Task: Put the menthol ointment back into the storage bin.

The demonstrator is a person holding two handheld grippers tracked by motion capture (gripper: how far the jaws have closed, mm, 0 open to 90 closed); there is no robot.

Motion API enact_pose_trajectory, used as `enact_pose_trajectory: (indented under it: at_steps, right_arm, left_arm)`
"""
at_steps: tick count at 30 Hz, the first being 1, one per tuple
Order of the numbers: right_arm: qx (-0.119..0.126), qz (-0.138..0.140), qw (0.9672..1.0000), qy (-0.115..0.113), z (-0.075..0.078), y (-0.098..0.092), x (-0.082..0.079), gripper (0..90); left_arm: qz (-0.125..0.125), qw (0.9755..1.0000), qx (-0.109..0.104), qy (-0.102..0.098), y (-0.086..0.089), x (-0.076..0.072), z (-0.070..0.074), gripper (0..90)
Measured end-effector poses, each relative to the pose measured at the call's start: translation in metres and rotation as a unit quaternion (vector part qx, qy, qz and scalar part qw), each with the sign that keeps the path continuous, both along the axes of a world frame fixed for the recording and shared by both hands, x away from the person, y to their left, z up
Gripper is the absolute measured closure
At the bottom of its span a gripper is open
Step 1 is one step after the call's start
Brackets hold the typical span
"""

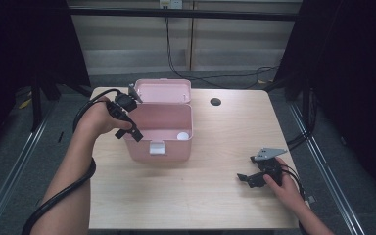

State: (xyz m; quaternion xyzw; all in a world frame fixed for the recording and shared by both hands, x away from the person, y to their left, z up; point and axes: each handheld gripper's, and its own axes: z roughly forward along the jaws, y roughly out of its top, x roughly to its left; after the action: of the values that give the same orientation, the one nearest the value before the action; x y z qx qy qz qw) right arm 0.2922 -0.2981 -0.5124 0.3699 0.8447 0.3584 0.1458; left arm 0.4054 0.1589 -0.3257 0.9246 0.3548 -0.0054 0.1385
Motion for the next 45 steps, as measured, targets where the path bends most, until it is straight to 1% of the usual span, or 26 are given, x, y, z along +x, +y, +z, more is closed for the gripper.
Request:
enact_pose_trajectory:
  at_steps: [7, 10, 15, 16, 22, 24, 27, 30, 31, 33, 34, 35, 38, 41, 42, 45]
  right_arm:
    - [0.0, 0.0, 1.0, 0.0, 0.0, 0.0, 0.0, 8.0]
    - [0.001, -0.001, 1.0, -0.001, 0.0, 0.0, 0.0, 8.0]
    - [0.001, 0.0, 1.0, -0.001, 0.0, 0.0, 0.0, 8.0]
    - [0.001, 0.0, 1.0, -0.001, 0.0, 0.0, 0.0, 8.0]
    - [0.001, 0.0, 1.0, -0.001, 0.0, 0.0, 0.0, 7.9]
    - [0.001, 0.0, 1.0, -0.001, 0.0, 0.0, 0.0, 8.0]
    - [0.001, 0.0, 1.0, -0.001, 0.0, 0.0, 0.0, 8.0]
    - [0.0, -0.002, 1.0, -0.001, 0.0, 0.0, 0.0, 8.0]
    - [-0.001, -0.002, 1.0, -0.001, 0.0, 0.0, 0.0, 8.0]
    - [-0.001, -0.002, 1.0, -0.001, 0.0, 0.0, 0.0, 8.0]
    - [0.0, -0.003, 1.0, 0.0, 0.0, 0.0, -0.001, 8.0]
    - [0.0, -0.003, 1.0, 0.0, 0.0, 0.0, -0.001, 8.0]
    - [0.0, -0.003, 1.0, 0.0, 0.0, 0.0, -0.001, 8.0]
    - [-0.001, -0.003, 1.0, 0.0, 0.0, 0.0, -0.001, 8.0]
    - [-0.001, -0.003, 1.0, 0.0, 0.0, 0.0, -0.001, 8.0]
    - [-0.001, -0.003, 1.0, 0.0, 0.0, 0.0, -0.001, 8.0]
  left_arm:
    - [0.009, 1.0, 0.0, 0.004, 0.015, -0.008, -0.008, 27.7]
    - [0.011, 0.9999, 0.0, 0.002, 0.02, -0.012, -0.011, 27.7]
    - [0.009, 1.0, -0.004, 0.0, 0.027, -0.019, -0.018, 27.7]
    - [0.009, 0.9999, -0.006, 0.001, 0.028, -0.02, -0.021, 27.7]
    - [0.007, 1.0, 0.004, 0.006, 0.035, -0.027, -0.033, 27.7]
    - [0.009, 0.9999, 0.0, 0.006, 0.037, -0.029, -0.036, 27.7]
    - [0.011, 0.9999, 0.001, 0.007, 0.041, -0.032, -0.042, 27.7]
    - [0.012, 0.9999, 0.006, 0.009, 0.044, -0.034, -0.048, 27.7]
    - [0.013, 0.9998, 0.004, 0.012, 0.046, -0.035, -0.05, 27.7]
    - [0.016, 0.9998, 0.006, 0.01, 0.049, -0.036, -0.053, 27.7]
    - [0.019, 0.9998, 0.002, 0.011, 0.05, -0.037, -0.056, 27.7]
    - [0.017, 0.9998, 0.004, 0.01, 0.051, -0.037, -0.057, 27.7]
    - [0.022, 0.9997, -0.003, 0.014, 0.053, -0.04, -0.065, 27.7]
    - [0.02, 0.9996, -0.004, 0.018, 0.056, -0.042, -0.074, 27.7]
    - [0.024, 0.9995, -0.005, 0.02, 0.058, -0.043, -0.076, 27.7]
    - [0.024, 0.9995, -0.004, 0.022, 0.061, -0.045, -0.084, 27.7]
